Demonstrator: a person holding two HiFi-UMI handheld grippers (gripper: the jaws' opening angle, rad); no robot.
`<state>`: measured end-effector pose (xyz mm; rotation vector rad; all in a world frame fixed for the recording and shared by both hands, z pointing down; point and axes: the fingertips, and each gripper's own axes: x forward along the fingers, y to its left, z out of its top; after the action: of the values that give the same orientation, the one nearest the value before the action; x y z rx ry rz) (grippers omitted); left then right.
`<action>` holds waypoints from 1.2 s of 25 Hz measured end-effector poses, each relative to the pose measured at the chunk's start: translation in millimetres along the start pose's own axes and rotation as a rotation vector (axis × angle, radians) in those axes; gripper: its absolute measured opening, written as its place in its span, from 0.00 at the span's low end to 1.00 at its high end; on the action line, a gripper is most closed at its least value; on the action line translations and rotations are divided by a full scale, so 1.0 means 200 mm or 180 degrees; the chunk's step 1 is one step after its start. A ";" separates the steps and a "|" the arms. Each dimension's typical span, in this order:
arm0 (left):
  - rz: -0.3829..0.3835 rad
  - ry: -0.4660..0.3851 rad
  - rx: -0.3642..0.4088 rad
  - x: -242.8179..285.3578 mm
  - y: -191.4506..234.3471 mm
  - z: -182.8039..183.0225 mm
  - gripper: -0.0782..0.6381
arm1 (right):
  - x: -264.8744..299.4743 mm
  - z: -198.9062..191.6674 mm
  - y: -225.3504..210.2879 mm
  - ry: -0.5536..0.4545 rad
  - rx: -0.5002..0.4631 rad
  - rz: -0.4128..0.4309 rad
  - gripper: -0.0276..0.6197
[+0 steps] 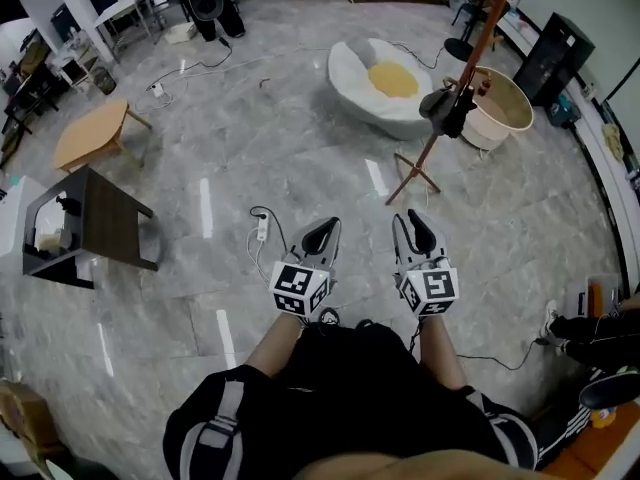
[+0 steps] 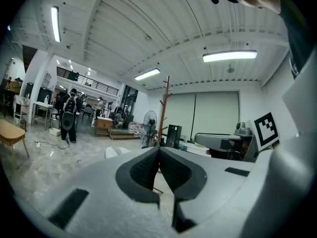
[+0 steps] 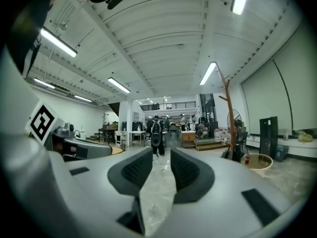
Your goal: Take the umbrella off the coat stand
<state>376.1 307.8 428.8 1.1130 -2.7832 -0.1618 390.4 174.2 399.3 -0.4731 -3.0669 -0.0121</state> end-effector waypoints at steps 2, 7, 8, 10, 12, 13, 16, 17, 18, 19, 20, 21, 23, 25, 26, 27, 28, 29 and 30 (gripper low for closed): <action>-0.0020 0.0008 0.0005 0.03 0.05 0.00 0.11 | 0.02 0.00 -0.02 0.0001 -0.0025 -0.0081 0.25; -0.0087 0.0105 -0.0087 0.14 0.13 -0.05 0.11 | 0.05 -0.05 -0.11 0.0165 -0.0036 -0.0255 0.40; -0.0090 0.0116 -0.0089 0.16 0.15 -0.06 0.11 | 0.07 -0.06 -0.14 0.0178 -0.0029 -0.0281 0.42; -0.0085 0.0132 -0.0115 0.24 0.19 -0.06 0.11 | 0.12 -0.08 -0.21 0.0208 -0.0016 -0.0320 0.45; -0.0101 0.0145 -0.0114 0.34 0.22 -0.05 0.11 | 0.19 -0.09 -0.28 0.0214 -0.0008 -0.0341 0.46; -0.0116 0.0153 -0.0100 0.40 0.23 -0.04 0.11 | 0.22 -0.09 -0.32 0.0209 -0.0006 -0.0342 0.46; -0.0150 0.0161 -0.0057 0.59 0.27 -0.02 0.11 | 0.36 -0.10 -0.46 0.0189 0.0004 -0.0335 0.48; -0.0159 0.0155 -0.0043 0.66 0.29 -0.01 0.11 | 0.41 -0.10 -0.51 0.0177 0.0006 -0.0334 0.48; -0.0169 0.0148 -0.0026 0.75 0.30 0.00 0.11 | 0.47 -0.10 -0.57 0.0166 0.0005 -0.0333 0.48; -0.0179 0.0143 -0.0008 0.83 0.32 0.01 0.11 | 0.53 -0.10 -0.63 0.0156 0.0001 -0.0330 0.48; -0.0184 0.0144 0.0011 0.92 0.34 0.02 0.11 | 0.59 -0.10 -0.69 0.0151 -0.0004 -0.0324 0.49; -0.0186 0.0150 0.0026 1.01 0.36 0.04 0.11 | 0.65 -0.09 -0.75 0.0150 -0.0011 -0.0316 0.49; -0.0194 0.0150 0.0045 1.17 0.39 0.08 0.11 | 0.76 -0.07 -0.87 0.0147 -0.0025 -0.0300 0.50; -0.0204 0.0133 0.0040 1.33 0.40 0.12 0.11 | 0.85 -0.04 -0.99 0.0133 -0.0030 -0.0284 0.50; -0.0204 0.0123 0.0032 1.41 0.41 0.14 0.11 | 0.89 -0.02 -1.05 0.0117 -0.0028 -0.0274 0.50; -0.0199 0.0114 0.0031 1.48 0.42 0.16 0.11 | 0.93 -0.02 -1.10 0.0096 -0.0022 -0.0261 0.50; -0.0193 0.0109 0.0038 1.54 0.42 0.16 0.11 | 0.97 -0.01 -1.14 0.0077 -0.0016 -0.0245 0.50; -0.0186 0.0109 0.0048 1.59 0.42 0.17 0.11 | 1.01 -0.01 -1.18 0.0065 -0.0011 -0.0227 0.50; -0.0180 0.0110 0.0051 1.64 0.42 0.17 0.11 | 1.04 -0.01 -1.22 0.0062 -0.0008 -0.0209 0.50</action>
<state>78.3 143.5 438.1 1.1873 -2.7293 -0.1251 119.4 4.3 409.3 -0.3699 -3.0623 -0.0224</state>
